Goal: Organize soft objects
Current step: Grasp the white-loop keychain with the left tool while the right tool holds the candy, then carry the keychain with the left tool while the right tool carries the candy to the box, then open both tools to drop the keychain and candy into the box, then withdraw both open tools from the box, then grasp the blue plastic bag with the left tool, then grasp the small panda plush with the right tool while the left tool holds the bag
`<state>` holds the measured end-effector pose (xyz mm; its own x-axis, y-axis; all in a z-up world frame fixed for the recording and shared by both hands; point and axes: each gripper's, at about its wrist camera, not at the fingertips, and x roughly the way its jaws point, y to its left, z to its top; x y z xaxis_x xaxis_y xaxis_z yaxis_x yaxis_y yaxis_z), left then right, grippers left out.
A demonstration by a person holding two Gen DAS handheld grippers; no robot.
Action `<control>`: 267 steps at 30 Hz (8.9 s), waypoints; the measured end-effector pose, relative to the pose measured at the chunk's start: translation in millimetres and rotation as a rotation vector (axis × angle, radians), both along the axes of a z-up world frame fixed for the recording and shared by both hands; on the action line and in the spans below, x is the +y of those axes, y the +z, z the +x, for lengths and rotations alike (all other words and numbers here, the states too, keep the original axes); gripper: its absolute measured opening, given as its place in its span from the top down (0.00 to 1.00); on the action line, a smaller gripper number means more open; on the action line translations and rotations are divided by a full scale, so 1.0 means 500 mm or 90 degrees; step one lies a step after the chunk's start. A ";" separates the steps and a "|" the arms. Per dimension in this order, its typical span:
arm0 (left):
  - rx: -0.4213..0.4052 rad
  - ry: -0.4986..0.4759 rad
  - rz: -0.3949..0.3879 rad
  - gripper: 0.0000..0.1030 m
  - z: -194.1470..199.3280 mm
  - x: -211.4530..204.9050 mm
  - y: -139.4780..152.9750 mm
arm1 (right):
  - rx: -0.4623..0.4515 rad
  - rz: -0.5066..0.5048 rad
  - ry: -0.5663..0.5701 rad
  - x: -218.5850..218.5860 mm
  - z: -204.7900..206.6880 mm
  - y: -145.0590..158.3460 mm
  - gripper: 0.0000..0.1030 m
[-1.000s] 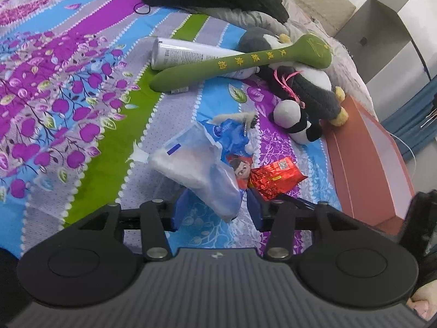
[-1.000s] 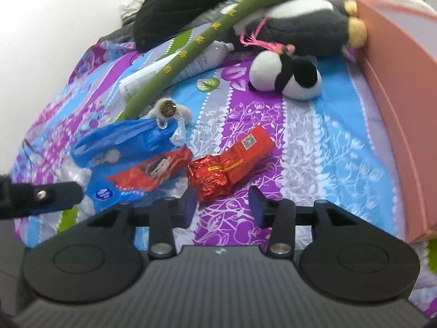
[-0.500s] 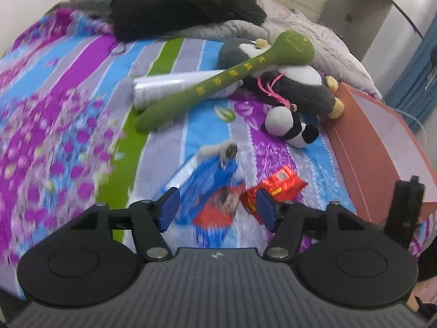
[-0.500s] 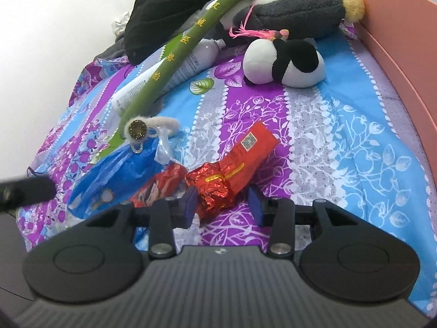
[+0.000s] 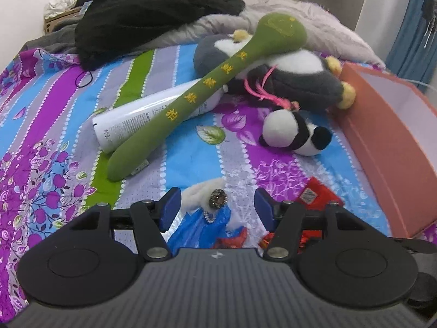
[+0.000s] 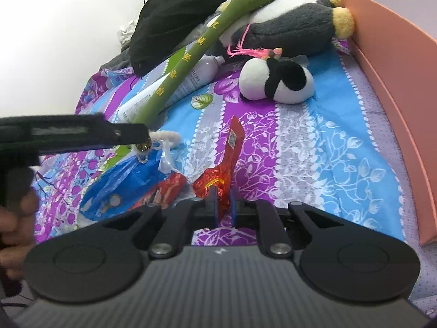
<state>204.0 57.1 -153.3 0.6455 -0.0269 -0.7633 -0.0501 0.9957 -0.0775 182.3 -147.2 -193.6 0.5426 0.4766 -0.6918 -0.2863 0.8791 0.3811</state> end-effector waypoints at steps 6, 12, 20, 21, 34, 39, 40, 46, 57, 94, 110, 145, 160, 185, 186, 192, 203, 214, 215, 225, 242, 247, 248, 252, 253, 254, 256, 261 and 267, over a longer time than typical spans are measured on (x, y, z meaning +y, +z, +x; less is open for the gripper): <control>0.013 -0.003 0.007 0.60 0.026 0.000 -0.027 | 0.011 0.009 -0.022 -0.032 0.000 0.000 0.88; 0.010 -0.001 -0.005 0.79 0.027 0.002 -0.035 | 0.042 0.028 -0.047 -0.047 0.011 -0.015 0.75; -0.014 0.015 -0.022 0.80 0.013 0.012 -0.009 | 0.022 0.007 -0.008 -0.014 0.023 -0.036 0.49; -0.020 0.018 -0.028 0.80 0.011 0.014 -0.004 | 0.017 -0.002 -0.002 -0.009 0.023 -0.035 0.49; -0.058 0.027 -0.087 0.80 -0.038 -0.003 0.049 | -0.023 -0.040 0.008 -0.007 0.001 0.018 0.70; -0.069 0.024 -0.107 0.80 -0.062 -0.016 0.067 | -0.052 -0.050 0.001 -0.017 -0.013 0.060 0.70; -0.071 0.022 -0.112 0.80 -0.066 -0.018 0.070 | -0.059 -0.054 0.000 -0.019 -0.016 0.070 0.70; -0.086 -0.002 -0.131 0.80 -0.074 -0.044 0.111 | -0.094 -0.061 -0.011 -0.042 -0.034 0.142 0.80; -0.140 -0.058 -0.158 0.80 -0.061 -0.103 0.206 | -0.164 -0.081 -0.054 -0.099 -0.042 0.237 0.80; 0.047 -0.290 -0.143 0.80 0.223 -0.556 0.193 | -0.074 -0.204 -0.282 -0.500 0.085 0.268 0.80; 0.109 -0.286 -0.115 0.56 0.243 -0.583 0.118 | 0.000 -0.182 -0.281 -0.529 0.084 0.184 0.57; -0.111 -0.250 -0.120 0.56 0.002 -0.411 0.311 | -0.255 -0.115 -0.211 -0.391 -0.085 0.374 0.57; -0.104 -0.196 -0.115 0.56 -0.091 -0.320 0.282 | -0.259 -0.101 -0.171 -0.324 -0.137 0.354 0.57; -0.082 -0.145 -0.106 0.56 -0.176 -0.239 0.205 | -0.225 -0.118 -0.144 -0.249 -0.203 0.287 0.57; -0.081 -0.143 -0.105 0.56 -0.179 -0.237 0.202 | -0.225 -0.119 -0.142 -0.248 -0.205 0.284 0.57; -0.072 -0.132 -0.110 0.56 -0.197 -0.219 0.182 | -0.208 -0.119 -0.139 -0.232 -0.213 0.265 0.56; -0.051 -0.135 -0.099 0.56 -0.254 -0.197 0.151 | -0.154 -0.120 -0.138 -0.212 -0.251 0.225 0.56; -0.043 -0.087 -0.110 0.50 -0.233 -0.134 0.122 | -0.141 -0.130 -0.120 -0.181 -0.220 0.203 0.56; -0.043 -0.081 -0.104 0.50 -0.230 -0.129 0.118 | -0.140 -0.130 -0.116 -0.174 -0.215 0.201 0.56; -0.013 -0.015 -0.065 0.43 -0.185 -0.043 0.073 | -0.117 -0.135 -0.066 -0.103 -0.128 0.166 0.56; 0.033 0.025 -0.019 0.36 -0.090 0.068 -0.033 | -0.111 -0.178 -0.034 -0.013 0.097 0.082 0.39; 0.035 0.044 -0.027 0.37 -0.072 0.076 -0.061 | -0.106 -0.187 -0.040 -0.001 0.155 0.051 0.40; 0.037 0.045 -0.030 0.37 -0.069 0.076 -0.067 | -0.106 -0.192 -0.041 0.002 0.167 0.046 0.40; 0.045 0.043 -0.041 0.42 -0.064 0.072 -0.084 | -0.124 -0.204 -0.039 0.014 0.201 0.034 0.40; 0.047 0.042 -0.044 0.45 -0.063 0.072 -0.088 | -0.131 -0.208 -0.037 0.018 0.208 0.030 0.42; 0.049 0.041 -0.047 0.47 -0.062 0.072 -0.091 | -0.132 -0.213 -0.035 0.021 0.216 0.026 0.45; 0.048 0.040 -0.045 0.49 -0.061 0.071 -0.094 | -0.128 -0.215 -0.033 0.026 0.228 0.017 0.46; 0.046 0.030 -0.048 0.63 -0.061 0.069 -0.095 | -0.148 -0.233 -0.029 0.037 0.232 0.009 0.68; 0.036 0.034 -0.066 0.87 -0.068 0.067 -0.086 | -0.156 -0.222 -0.027 0.022 0.214 0.031 0.74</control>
<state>170.0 90.4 -196.3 0.6046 -0.0746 -0.7930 -0.1101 0.9782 -0.1760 289.1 -136.1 -178.1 0.7255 0.2106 -0.6552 -0.2917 0.9564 -0.0155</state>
